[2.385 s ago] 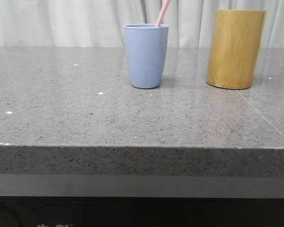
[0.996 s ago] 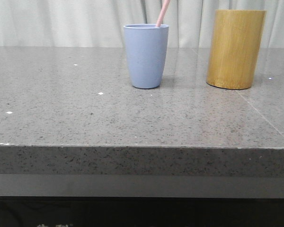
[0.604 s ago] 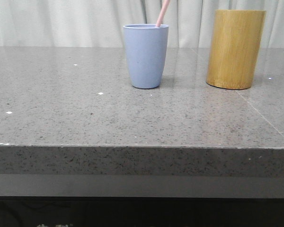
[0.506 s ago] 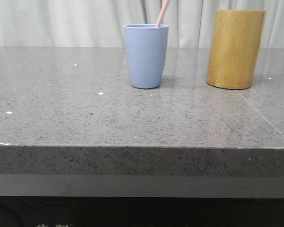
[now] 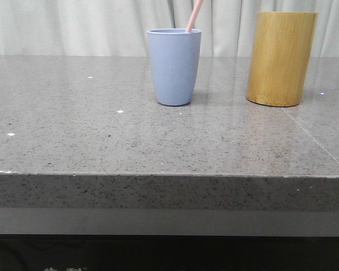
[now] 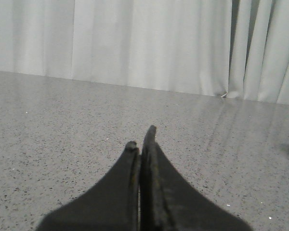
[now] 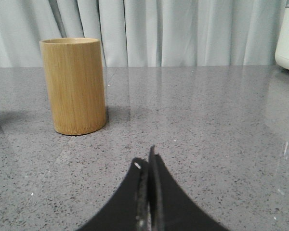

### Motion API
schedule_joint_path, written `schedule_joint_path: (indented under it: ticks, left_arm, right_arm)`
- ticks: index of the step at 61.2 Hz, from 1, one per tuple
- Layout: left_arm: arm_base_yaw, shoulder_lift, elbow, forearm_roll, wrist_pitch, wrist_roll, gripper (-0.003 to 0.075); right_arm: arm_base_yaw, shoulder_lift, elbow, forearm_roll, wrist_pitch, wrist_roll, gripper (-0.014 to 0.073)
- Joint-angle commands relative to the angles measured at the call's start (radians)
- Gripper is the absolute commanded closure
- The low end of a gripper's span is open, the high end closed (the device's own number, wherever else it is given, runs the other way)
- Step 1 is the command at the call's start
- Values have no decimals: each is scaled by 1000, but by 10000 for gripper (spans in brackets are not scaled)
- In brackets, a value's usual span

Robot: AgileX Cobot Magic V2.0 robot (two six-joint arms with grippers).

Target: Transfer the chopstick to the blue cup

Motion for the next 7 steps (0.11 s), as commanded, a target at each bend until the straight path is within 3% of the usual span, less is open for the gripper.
schedule_joint_path:
  ticks: [1, 7]
  left_arm:
    - [-1, -24, 12, -9, -74, -7, 739]
    - [-1, -24, 12, -9, -74, -7, 739]
  right_arm:
    - [-6, -21, -3, 6, -92, -12, 661]
    - [-6, -21, -3, 6, -92, -12, 661]
